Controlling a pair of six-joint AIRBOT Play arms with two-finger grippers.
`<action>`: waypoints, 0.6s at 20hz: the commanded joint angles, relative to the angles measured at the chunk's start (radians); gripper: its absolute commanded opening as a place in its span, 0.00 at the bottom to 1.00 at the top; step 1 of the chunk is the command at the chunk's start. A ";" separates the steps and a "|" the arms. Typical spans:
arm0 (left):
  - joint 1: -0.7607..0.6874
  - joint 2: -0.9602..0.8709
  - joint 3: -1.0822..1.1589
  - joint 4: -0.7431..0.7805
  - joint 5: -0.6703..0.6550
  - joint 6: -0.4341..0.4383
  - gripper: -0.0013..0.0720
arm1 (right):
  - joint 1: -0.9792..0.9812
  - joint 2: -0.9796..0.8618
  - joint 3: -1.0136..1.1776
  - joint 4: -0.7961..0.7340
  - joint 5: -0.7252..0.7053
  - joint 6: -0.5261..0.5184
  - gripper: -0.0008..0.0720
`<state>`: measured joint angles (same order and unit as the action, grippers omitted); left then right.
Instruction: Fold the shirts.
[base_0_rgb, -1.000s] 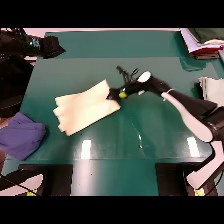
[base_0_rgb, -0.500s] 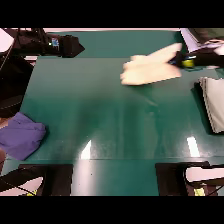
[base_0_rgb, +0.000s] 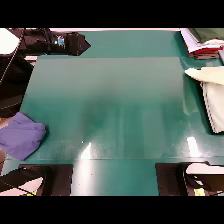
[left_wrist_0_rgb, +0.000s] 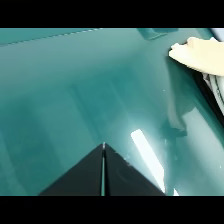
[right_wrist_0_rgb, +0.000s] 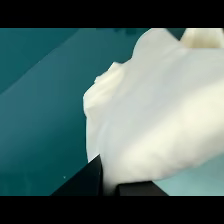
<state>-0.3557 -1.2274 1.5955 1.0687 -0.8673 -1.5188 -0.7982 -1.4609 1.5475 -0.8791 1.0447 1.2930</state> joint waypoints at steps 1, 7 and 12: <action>-0.002 -0.001 0.000 0.000 0.005 -0.003 0.05 | -0.047 0.001 0.072 0.007 -0.043 0.000 0.04; -0.002 -0.001 0.000 0.001 -0.003 0.001 0.05 | -0.030 0.001 0.360 0.014 -0.012 0.017 0.04; -0.002 -0.001 0.000 0.001 -0.023 0.002 0.05 | -0.066 0.011 0.430 -0.014 0.133 0.037 0.04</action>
<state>-0.3576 -1.2274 1.5955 1.0698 -0.8772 -1.5200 -0.8463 -1.4567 1.9362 -0.8684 1.0954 1.3159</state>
